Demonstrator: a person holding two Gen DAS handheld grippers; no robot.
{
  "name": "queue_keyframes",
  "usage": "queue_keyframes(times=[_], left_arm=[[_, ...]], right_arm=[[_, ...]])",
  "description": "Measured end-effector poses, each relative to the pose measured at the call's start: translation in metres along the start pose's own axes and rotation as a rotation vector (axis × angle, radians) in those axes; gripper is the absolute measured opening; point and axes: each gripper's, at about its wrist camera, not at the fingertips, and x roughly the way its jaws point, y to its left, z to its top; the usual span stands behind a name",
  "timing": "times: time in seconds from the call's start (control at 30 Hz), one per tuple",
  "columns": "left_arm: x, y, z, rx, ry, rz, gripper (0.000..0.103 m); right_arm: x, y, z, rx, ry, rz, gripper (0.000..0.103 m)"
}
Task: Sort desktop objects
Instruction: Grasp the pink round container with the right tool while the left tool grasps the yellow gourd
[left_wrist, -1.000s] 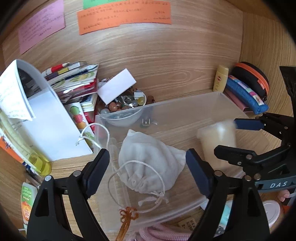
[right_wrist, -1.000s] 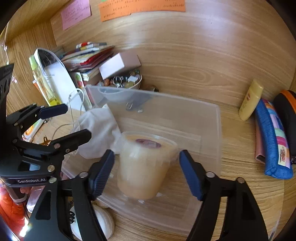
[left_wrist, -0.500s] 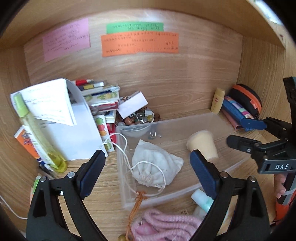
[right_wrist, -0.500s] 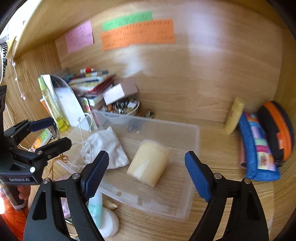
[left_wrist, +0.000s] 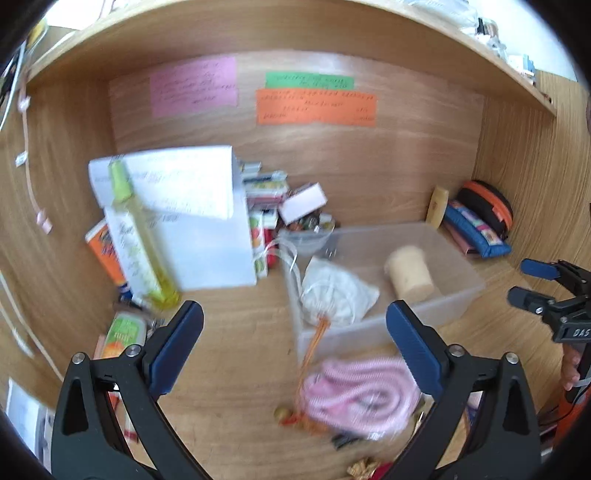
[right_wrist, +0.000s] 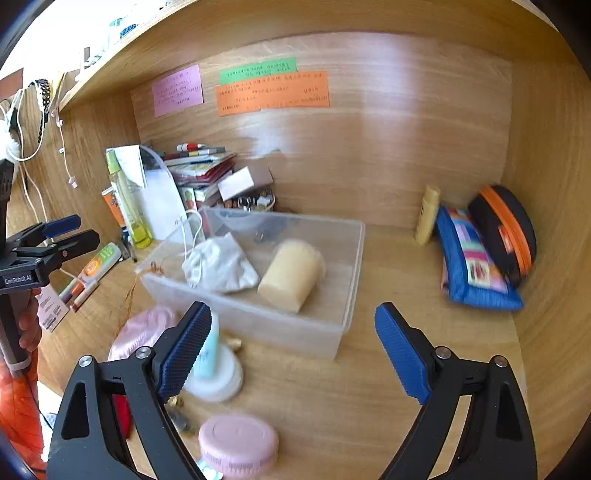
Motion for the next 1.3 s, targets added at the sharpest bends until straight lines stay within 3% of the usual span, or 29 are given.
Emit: queue_keyframes(times=[0.27, 0.6, 0.8, 1.03, 1.07, 1.17, 1.3], left_arm=[[0.009, 0.027, -0.051, -0.074, 0.151, 0.051, 0.1], [0.017, 0.038, -0.096, -0.101, 0.279, 0.003, 0.1], [0.047, 0.034, -0.102, -0.086, 0.367, -0.027, 0.1], [0.066, 0.023, -0.097, -0.029, 0.384, -0.025, 0.099], [0.067, 0.022, -0.097, -0.021, 0.381, -0.023, 0.098], [0.069, 0.022, -0.093, -0.009, 0.376, -0.044, 0.08], [0.07, 0.019, -0.092, 0.022, 0.357, -0.028, 0.065]], right_arm=[[-0.01, 0.003, -0.042, 0.022, 0.062, -0.007, 0.089], [-0.007, 0.011, -0.075, 0.047, 0.162, 0.046, 0.089], [0.013, 0.02, -0.085, 0.067, 0.218, 0.096, 0.089], [0.034, 0.028, -0.089, 0.064, 0.274, 0.1, 0.089], [0.035, 0.029, -0.089, 0.056, 0.269, 0.098, 0.089], [0.035, 0.031, -0.087, 0.046, 0.265, 0.087, 0.088], [0.037, 0.028, -0.086, 0.049, 0.271, 0.092, 0.074]])
